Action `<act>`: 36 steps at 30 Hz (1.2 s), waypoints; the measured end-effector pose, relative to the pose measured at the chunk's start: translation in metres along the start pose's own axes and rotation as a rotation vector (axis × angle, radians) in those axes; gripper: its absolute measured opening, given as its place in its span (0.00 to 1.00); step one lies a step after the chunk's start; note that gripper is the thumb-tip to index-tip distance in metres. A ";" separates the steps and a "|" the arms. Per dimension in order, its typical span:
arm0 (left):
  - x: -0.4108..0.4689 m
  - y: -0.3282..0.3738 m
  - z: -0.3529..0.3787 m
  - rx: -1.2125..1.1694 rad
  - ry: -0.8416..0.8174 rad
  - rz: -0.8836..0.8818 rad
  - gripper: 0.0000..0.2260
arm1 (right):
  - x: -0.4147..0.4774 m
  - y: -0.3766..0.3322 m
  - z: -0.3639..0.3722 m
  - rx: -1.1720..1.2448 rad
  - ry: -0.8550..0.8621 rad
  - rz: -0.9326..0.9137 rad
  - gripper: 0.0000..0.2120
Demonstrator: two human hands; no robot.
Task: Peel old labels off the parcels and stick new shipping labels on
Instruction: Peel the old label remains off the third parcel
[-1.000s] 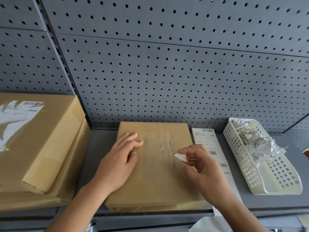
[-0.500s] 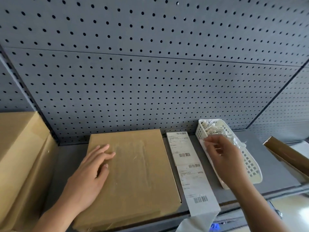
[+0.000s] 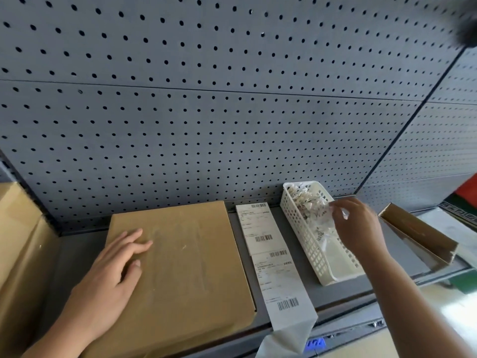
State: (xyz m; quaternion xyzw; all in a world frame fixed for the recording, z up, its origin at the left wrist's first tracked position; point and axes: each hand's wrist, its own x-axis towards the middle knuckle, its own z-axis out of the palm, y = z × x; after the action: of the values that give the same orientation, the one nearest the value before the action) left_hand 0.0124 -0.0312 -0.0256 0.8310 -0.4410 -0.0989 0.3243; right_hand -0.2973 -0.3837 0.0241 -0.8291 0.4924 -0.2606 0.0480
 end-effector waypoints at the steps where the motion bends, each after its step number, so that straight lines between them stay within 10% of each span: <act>1: 0.000 0.000 0.001 -0.006 0.004 -0.001 0.14 | -0.001 0.001 0.003 -0.016 -0.041 0.013 0.11; 13: 0.002 0.000 0.001 0.003 -0.003 -0.022 0.15 | 0.012 -0.003 0.009 0.239 -0.117 0.283 0.12; 36: 0.002 -0.002 0.001 0.022 -0.013 -0.014 0.16 | -0.037 -0.031 0.002 0.251 0.082 -0.085 0.09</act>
State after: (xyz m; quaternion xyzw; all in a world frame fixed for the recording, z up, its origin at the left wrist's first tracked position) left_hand 0.0142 -0.0330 -0.0273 0.8369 -0.4384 -0.1017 0.3115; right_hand -0.2858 -0.3365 0.0190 -0.8253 0.4218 -0.3555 0.1203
